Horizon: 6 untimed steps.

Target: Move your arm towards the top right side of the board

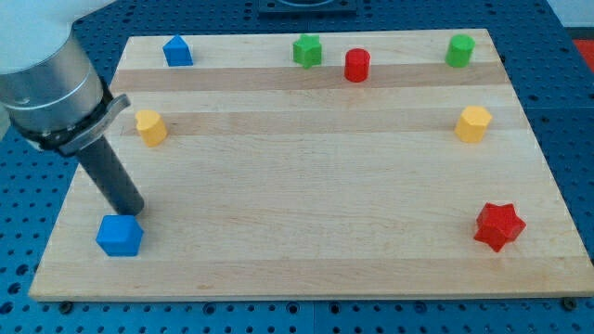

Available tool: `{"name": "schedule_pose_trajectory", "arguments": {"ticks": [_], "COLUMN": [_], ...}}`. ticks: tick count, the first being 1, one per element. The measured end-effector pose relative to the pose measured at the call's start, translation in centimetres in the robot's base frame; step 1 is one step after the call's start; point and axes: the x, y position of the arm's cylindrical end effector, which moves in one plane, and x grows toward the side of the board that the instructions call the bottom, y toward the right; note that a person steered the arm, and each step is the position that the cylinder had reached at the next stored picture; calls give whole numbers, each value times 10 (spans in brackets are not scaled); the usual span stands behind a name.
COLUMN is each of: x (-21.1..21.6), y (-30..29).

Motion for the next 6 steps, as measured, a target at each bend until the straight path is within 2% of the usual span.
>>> {"name": "schedule_pose_trajectory", "arguments": {"ticks": [1, 3, 6], "x": [-28, -63, -153], "y": [27, 137, 288]}}
